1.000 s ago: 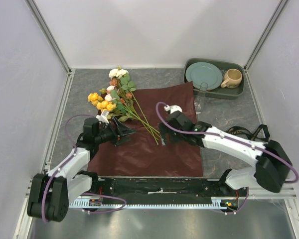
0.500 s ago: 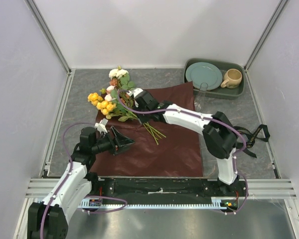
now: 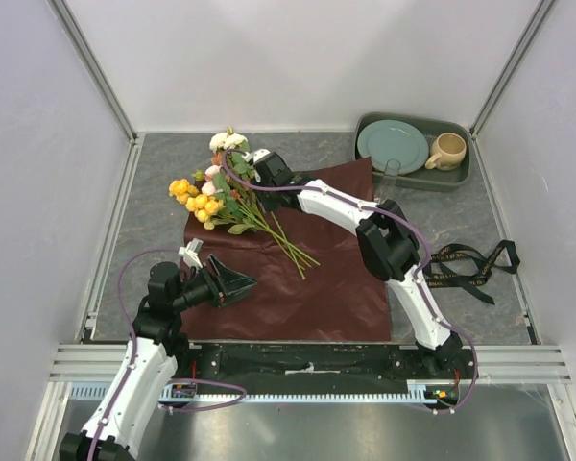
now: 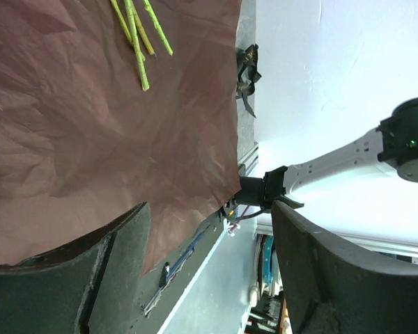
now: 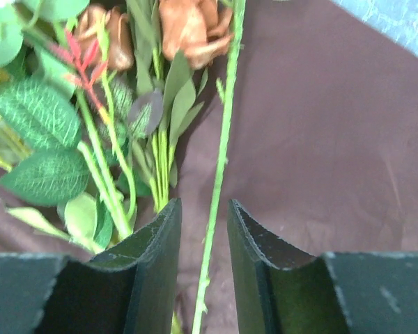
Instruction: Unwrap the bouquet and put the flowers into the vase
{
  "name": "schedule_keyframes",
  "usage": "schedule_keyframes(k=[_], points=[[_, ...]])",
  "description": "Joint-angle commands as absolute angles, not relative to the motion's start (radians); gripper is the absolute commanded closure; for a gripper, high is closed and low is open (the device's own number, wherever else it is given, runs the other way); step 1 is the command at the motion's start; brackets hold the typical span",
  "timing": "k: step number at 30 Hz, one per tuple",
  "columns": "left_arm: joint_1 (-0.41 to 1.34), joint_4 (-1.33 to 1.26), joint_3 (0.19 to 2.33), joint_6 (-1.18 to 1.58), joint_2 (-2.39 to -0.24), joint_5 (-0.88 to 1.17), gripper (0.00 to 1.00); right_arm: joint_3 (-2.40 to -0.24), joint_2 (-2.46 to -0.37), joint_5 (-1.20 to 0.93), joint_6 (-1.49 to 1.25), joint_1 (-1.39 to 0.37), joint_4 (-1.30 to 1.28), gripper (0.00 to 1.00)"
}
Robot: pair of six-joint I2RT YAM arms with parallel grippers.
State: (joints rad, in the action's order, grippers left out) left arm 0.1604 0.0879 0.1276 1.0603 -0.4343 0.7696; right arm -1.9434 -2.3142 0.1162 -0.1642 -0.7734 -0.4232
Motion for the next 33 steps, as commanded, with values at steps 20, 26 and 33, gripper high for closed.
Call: schedule_keyframes(k=[20, 26, 33], points=[[0.164, 0.258, 0.212, 0.983, -0.413, 0.796, 0.23, -2.312, -2.577, 0.210, -0.031, -0.753, -0.469, 0.52], [0.164, 0.229, 0.204, 0.983, -0.440, 0.793, 0.23, -2.275, -2.499, 0.204, -0.031, -0.753, -0.479, 0.53], [0.164, 0.212, 0.202, 0.979, -0.460, 0.795, 0.23, -2.206, -2.415, 0.163, -0.064, -0.739, -0.433, 0.51]])
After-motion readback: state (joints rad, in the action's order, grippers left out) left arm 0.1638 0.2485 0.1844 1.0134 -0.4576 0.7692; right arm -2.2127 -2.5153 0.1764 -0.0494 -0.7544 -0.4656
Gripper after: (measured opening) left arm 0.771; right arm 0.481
